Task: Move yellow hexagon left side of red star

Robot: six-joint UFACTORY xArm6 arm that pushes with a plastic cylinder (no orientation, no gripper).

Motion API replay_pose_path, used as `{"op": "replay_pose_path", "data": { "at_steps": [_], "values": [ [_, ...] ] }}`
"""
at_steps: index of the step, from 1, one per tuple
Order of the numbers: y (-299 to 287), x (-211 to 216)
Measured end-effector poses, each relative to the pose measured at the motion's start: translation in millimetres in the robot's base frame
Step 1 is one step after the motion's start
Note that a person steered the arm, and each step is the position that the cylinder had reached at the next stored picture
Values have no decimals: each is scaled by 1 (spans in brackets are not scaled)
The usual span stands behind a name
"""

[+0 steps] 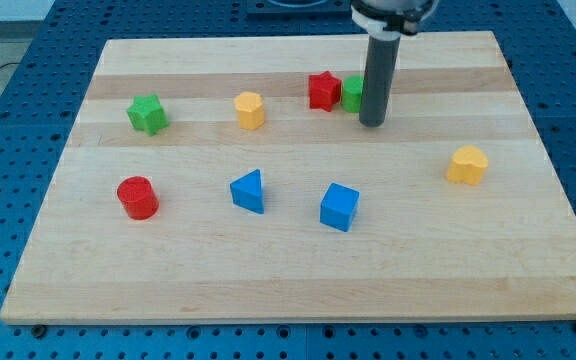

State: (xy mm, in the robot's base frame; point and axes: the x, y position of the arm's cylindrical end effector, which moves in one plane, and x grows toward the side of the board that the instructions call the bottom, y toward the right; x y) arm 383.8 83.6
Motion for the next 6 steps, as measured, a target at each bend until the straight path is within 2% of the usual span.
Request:
{"op": "replay_pose_path", "data": {
  "at_steps": [1, 3, 4, 6],
  "values": [
    [-63, 13],
    [-184, 9],
    [-180, -10],
    [-129, -29]
  ]
}}
